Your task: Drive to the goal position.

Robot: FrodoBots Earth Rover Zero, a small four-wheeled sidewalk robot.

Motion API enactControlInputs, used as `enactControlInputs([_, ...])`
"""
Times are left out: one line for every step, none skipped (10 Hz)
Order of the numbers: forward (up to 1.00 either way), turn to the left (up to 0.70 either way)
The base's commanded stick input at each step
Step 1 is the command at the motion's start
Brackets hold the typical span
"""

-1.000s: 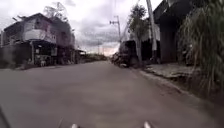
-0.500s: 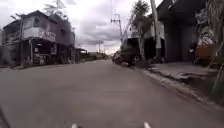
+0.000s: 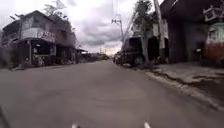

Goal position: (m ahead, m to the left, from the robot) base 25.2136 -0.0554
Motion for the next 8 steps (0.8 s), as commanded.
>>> enactControlInputs([0.7, 0.06])
enactControlInputs([0.7, 0.08])
enactControlInputs([0.7, 0.09])
enactControlInputs([0.7, 0.05])
enactControlInputs([0.7, 0.01])
enactControlInputs([0.7, 0.0])
enactControlInputs([0.7, 0.0])
enactControlInputs([0.7, 0.0])
